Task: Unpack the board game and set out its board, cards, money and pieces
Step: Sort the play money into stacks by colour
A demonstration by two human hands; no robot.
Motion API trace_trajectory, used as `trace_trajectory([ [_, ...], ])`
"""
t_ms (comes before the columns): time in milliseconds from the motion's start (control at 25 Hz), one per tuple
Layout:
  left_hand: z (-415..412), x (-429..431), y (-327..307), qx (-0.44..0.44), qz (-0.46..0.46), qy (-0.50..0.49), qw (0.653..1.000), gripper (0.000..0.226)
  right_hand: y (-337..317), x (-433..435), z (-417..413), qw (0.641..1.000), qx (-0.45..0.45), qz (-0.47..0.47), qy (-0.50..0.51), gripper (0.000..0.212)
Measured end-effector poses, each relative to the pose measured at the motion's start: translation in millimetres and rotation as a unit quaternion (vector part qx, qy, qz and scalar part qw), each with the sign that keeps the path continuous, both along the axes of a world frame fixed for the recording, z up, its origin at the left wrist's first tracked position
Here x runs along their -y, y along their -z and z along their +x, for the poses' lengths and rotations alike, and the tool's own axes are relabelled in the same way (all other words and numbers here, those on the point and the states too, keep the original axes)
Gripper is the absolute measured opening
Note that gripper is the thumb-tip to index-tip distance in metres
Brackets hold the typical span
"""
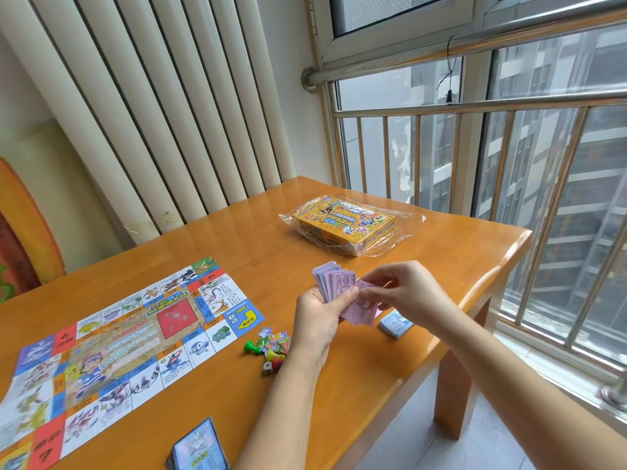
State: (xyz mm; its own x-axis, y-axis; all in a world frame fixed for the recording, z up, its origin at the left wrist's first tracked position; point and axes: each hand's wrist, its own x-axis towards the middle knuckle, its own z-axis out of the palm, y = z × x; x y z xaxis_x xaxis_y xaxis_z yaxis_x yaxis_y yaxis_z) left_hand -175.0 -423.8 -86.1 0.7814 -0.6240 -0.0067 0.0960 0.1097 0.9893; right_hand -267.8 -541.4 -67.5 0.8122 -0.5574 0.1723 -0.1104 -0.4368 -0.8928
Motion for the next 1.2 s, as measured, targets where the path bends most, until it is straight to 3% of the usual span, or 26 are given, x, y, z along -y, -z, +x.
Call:
trace_trajectory([
  [160, -1.0, 1.2, -2.3, -0.019, -0.012, 0.055, 0.998, 0.021, -3.7, 7.1, -2.5, 0.999, 0.017, -0.003, 0.043, 0.013],
  [360, 0.4, -4.2, -4.1, -0.019, -0.009, 0.011, 1.000, 0.014, -7.9, 7.2, -7.2, 1.000, 0.016, -0.002, -0.006, 0.019],
  [640, 2.4, -2.6, -3.6, -0.045, -0.013, 0.072, 0.996, 0.017, -10.5, 11.5, -5.3, 0.999, 0.019, -0.026, 0.019, 0.015],
  [920, 4.1, -7.6, -5.2, 0.022, -0.002, 0.016, 1.000, 0.016, -10.3, 10.2, -6.1, 0.997, -0.016, -0.033, -0.062, 0.018],
  [1200, 7.5, -9.2, -12.3, -0.001, -0.006, 0.002, 1.000, 0.010, -10.5, 7.7, -3.9, 0.999, -0.023, -0.036, -0.026, 0.022],
])
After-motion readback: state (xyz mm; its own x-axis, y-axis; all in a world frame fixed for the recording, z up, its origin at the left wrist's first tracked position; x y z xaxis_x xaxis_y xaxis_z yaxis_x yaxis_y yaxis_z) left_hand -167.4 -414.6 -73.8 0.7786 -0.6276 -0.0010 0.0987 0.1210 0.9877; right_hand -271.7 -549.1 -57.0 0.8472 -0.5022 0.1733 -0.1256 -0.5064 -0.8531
